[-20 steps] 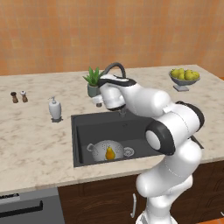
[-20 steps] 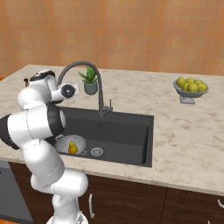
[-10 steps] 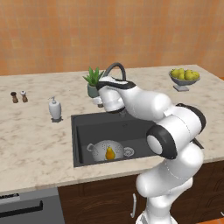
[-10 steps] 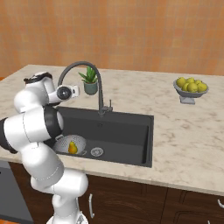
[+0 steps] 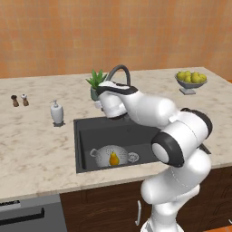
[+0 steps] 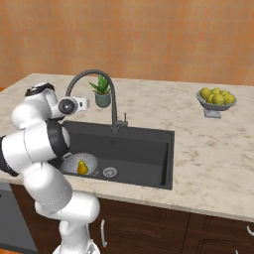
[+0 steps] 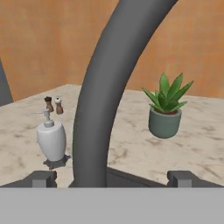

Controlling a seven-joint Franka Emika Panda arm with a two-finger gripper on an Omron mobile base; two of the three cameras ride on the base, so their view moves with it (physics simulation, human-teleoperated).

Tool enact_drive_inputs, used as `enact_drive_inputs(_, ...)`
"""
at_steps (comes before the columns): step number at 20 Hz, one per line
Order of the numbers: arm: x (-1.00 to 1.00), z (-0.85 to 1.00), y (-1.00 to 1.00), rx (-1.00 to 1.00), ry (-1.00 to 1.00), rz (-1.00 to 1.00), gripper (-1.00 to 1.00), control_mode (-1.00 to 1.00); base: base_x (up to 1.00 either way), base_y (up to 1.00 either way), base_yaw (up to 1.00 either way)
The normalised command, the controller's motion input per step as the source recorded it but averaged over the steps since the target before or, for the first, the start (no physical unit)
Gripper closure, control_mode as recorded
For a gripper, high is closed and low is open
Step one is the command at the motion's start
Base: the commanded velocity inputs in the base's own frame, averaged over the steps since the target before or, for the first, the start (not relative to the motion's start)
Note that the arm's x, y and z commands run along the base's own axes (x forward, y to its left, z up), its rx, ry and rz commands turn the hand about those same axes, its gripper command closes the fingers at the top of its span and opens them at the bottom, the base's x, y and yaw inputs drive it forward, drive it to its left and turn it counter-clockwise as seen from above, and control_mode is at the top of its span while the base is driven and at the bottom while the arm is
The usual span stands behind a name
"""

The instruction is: Put the colander in the sink, put the pear in the colander, and turn on the sink faucet and pour water over the colander.

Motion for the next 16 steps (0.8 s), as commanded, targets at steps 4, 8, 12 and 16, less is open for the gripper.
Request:
enact_drive_inputs(4,-0.22,0.23,-0.03,0.02,0.0,-0.03,-1.0,-1.0,0.0,0.0,0.0)
enact_drive_inputs(8,-0.26,0.19,-0.11,0.01,0.03,-0.06,-1.0,-1.0,0.0,0.0,0.0)
enact_drive_inputs(12,-0.14,0.25,-0.19,0.03,0.13,-0.05,-1.0,-1.0,0.0,0.0,0.0)
enact_drive_inputs(16,-0.17,0.3,-0.16,0.03,0.11,-0.05,-1.0,-1.0,0.0,0.0,0.0)
